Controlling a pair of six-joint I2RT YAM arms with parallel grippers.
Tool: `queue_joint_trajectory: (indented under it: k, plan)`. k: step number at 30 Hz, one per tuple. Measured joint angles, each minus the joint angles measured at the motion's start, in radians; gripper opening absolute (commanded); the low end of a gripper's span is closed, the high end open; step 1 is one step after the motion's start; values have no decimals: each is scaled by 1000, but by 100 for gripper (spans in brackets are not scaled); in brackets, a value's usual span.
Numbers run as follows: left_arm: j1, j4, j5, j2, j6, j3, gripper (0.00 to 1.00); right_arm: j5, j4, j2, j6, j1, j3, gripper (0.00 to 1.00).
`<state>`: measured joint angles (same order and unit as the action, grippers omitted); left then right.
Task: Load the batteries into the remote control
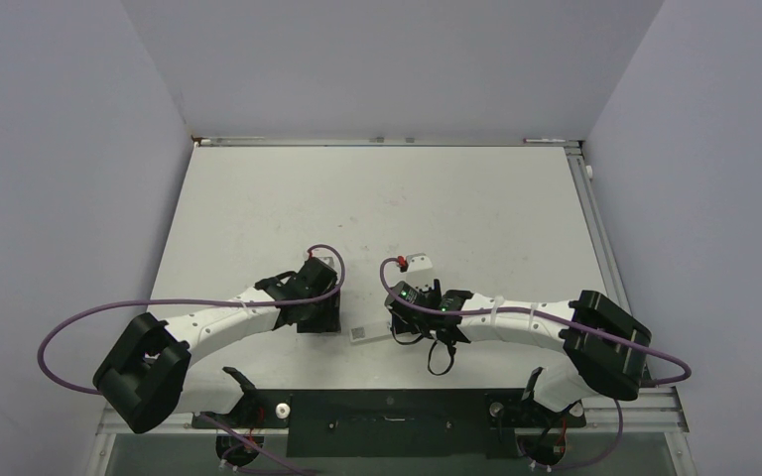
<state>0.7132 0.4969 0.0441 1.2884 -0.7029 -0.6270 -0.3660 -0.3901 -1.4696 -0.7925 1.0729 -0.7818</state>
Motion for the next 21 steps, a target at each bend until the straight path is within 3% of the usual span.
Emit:
queue_joint_trajectory:
  k: [21]
  plan:
    - [0, 0, 0, 0, 0, 0, 46, -11, 0, 0, -4, -20, 0, 53]
